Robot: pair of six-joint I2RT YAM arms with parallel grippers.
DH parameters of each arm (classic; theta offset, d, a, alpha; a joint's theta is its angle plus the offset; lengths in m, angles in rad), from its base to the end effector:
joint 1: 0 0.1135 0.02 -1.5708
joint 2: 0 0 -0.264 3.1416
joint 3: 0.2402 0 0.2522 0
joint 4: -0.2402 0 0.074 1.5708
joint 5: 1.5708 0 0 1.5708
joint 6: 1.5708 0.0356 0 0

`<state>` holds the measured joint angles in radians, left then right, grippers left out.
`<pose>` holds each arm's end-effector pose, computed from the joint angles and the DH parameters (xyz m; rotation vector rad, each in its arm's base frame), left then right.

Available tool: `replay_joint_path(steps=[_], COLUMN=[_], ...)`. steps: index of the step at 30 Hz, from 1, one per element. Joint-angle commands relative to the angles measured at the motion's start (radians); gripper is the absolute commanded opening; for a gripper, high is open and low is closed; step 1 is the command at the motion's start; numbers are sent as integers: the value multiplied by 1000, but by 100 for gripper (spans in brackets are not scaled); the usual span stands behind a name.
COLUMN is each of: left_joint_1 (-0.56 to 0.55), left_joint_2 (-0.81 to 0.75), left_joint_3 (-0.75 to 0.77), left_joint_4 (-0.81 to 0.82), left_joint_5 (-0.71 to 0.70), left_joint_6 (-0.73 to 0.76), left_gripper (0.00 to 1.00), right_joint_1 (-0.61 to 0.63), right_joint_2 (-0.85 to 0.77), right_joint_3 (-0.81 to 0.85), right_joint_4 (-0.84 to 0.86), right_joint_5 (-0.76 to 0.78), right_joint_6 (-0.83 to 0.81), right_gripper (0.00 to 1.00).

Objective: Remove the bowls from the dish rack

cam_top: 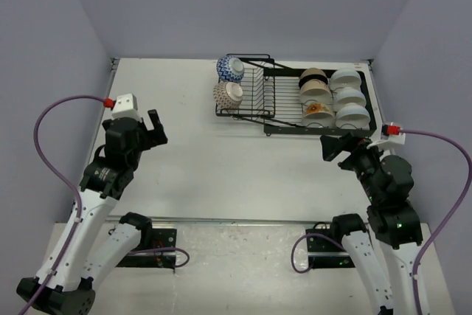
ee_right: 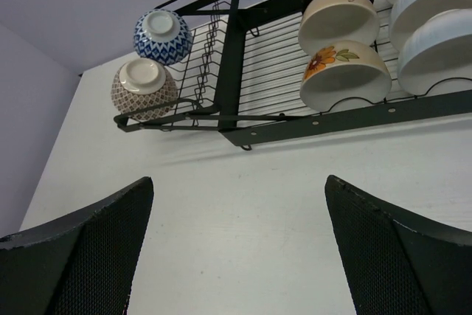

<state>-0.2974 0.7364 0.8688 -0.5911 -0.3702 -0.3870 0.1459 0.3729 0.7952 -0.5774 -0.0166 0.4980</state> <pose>0.1524 -0.0332 0.3352 -0.3194 1.9712 -0.0638 0.0803 0.0124 0.3479 0.2944 1.7258 0.4878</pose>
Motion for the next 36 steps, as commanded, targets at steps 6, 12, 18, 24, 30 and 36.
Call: replay_joint_path(steps=[6, 12, 18, 24, 30, 36], left_joint_1=[29, 29, 29, 29, 29, 62], left_joint_2=[15, -5, 53, 75, 135, 222], left_joint_3=[15, -19, 56, 85, 148, 167], left_joint_4=[47, 83, 76, 142, 207, 430], left_joint_5=[65, 204, 361, 491, 528, 634], left_joint_6=[-32, -113, -180, -243, -305, -438], left_gripper=[100, 100, 100, 100, 100, 100], right_joint_1=[4, 4, 4, 4, 4, 4], right_joint_2=[-15, -19, -49, -86, -115, -134], right_joint_3=[-23, -45, -37, -31, -19, -8], right_joint_4=[28, 62, 68, 77, 76, 64], right_joint_5=[11, -72, -101, -141, -192, -230], right_joint_6=[45, 53, 51, 54, 56, 53], right_gripper=[99, 99, 99, 99, 99, 99])
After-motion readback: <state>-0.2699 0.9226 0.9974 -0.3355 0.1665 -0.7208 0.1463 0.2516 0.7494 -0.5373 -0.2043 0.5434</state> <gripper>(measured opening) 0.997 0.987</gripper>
